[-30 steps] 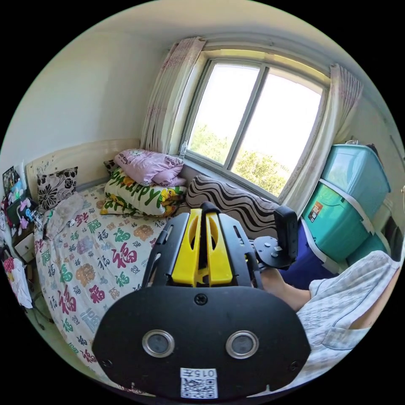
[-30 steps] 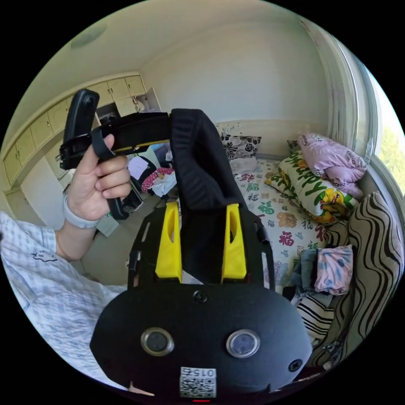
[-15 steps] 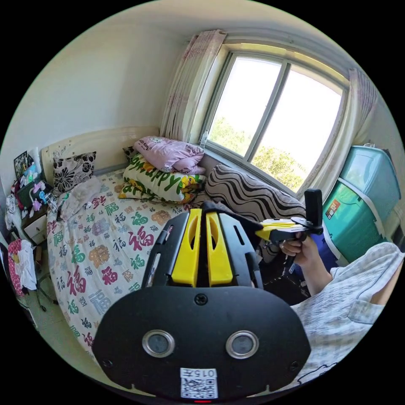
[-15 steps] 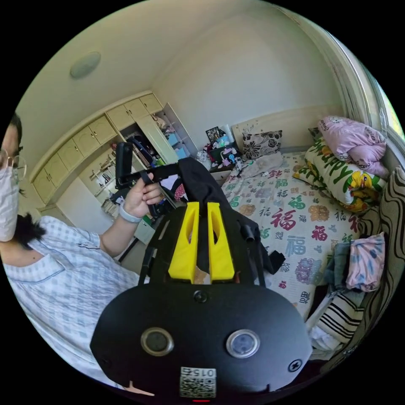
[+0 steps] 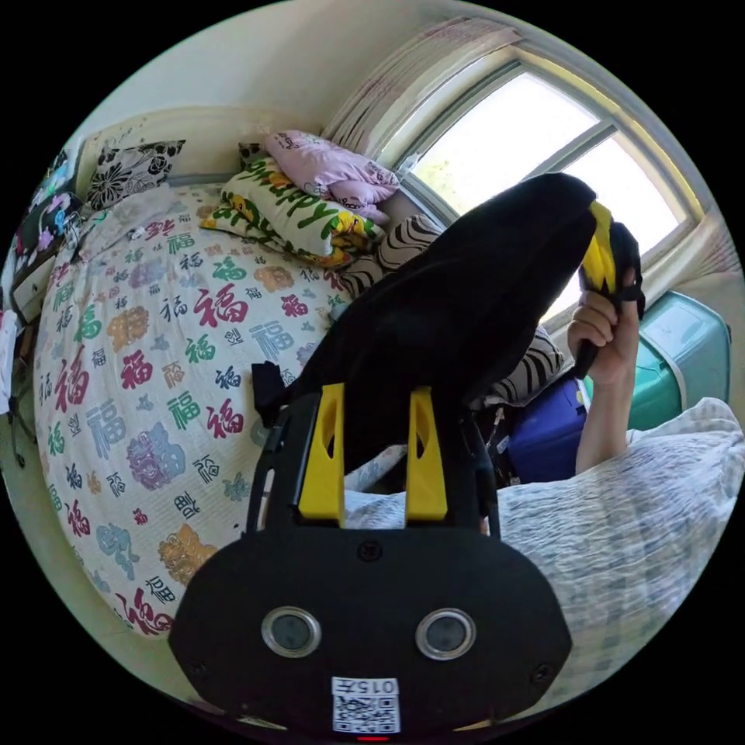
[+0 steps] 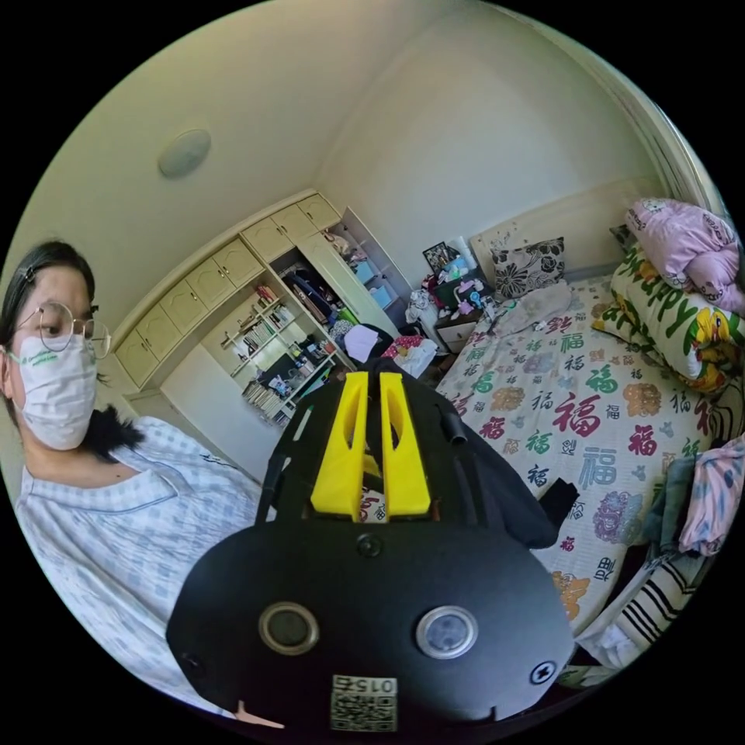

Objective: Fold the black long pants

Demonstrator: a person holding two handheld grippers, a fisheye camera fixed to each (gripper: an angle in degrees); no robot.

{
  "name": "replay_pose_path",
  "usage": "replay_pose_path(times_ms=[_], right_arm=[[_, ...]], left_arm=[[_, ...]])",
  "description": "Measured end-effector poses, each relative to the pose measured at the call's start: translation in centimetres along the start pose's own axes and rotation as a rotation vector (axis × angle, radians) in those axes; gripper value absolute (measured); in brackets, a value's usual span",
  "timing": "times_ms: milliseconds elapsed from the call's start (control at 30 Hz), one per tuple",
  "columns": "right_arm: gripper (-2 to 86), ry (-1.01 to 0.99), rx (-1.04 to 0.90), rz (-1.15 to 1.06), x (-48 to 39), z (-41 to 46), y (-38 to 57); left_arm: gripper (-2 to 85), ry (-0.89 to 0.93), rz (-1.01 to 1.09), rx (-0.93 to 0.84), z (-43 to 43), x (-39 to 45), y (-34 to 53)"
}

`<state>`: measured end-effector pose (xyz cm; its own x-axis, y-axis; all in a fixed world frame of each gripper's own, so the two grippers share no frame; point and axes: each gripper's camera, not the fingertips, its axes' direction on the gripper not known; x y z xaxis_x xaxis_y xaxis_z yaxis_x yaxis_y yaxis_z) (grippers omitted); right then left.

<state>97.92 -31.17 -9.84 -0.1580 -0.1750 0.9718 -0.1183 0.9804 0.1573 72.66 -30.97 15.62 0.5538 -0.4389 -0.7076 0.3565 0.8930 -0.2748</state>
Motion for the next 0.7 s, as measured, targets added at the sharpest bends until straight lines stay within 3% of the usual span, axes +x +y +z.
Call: replay_pose_path(times_ms=[133, 333, 500, 700], right_arm=[[1.8, 0.014, 0.011, -0.005, 1.9, -0.1, -0.3], [1.9, 0.111, 0.074, 0.092, 8.0, -2.1, 0.0], [2.1, 0.265, 0.140, 0.161, 13.7, -5.9, -2.1], [2.3, 0.391, 0.229, 0.002, 14.1, -10.3, -9.3]], left_arm=[[1.7, -0.110, -0.021, -0.099, 0.4, -1.6, -0.3], [0.1, -0.220, 0.077, -0.072, -3.8, -2.9, -2.9], [0.2, -0.297, 0.269, 0.049, -11.3, -1.9, -12.9], [0.2, -0.395, 0.465, 0.233, -20.9, 3.4, -25.7]])
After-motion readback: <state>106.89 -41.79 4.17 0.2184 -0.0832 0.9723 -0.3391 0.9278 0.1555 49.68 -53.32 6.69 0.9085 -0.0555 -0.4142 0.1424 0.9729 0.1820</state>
